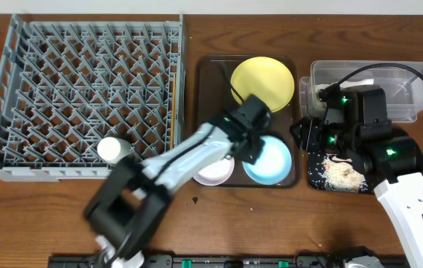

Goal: Sort waste into correct bins and load items into the dishwasher
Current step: 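Carry the blue plate to the dish rack with the left gripper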

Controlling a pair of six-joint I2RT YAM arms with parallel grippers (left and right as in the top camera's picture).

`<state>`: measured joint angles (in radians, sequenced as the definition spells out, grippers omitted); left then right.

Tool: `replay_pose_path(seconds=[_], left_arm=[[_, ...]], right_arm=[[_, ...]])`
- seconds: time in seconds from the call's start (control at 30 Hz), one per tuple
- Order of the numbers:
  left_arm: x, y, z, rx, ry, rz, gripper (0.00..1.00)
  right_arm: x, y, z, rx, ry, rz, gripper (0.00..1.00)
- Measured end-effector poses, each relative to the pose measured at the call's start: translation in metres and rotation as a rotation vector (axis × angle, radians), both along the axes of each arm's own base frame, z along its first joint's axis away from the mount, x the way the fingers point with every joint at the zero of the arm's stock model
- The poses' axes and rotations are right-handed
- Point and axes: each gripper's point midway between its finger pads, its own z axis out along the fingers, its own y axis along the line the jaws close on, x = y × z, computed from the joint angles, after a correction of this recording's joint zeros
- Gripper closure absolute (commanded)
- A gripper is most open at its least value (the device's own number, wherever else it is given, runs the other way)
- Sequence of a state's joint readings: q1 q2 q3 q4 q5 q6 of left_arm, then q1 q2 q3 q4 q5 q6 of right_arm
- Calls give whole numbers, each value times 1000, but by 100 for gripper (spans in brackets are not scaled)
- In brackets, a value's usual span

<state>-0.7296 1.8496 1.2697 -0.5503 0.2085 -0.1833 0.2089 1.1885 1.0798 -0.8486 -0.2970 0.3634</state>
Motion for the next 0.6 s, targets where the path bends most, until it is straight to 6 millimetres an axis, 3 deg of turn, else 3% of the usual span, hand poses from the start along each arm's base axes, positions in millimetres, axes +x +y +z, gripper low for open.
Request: replay_pose_path(seconds=[0.1, 0.27, 0.33, 0.47, 0.6], left_arm=[[27, 34, 55, 25, -160, 103, 93], [80, 135, 140, 188, -481, 378, 93], [91, 173, 152, 299, -551, 450, 92], [106, 241, 156, 569, -614, 571, 93], [116, 294, 154, 800, -640, 676, 92]], right_arm=[[0, 0, 0, 0, 0, 0, 56], [0, 0, 0, 0, 0, 0, 56], [0, 0, 0, 0, -2, 0, 56], [1, 0, 1, 1, -4, 0, 56], [1, 0, 1, 1, -5, 0, 55]])
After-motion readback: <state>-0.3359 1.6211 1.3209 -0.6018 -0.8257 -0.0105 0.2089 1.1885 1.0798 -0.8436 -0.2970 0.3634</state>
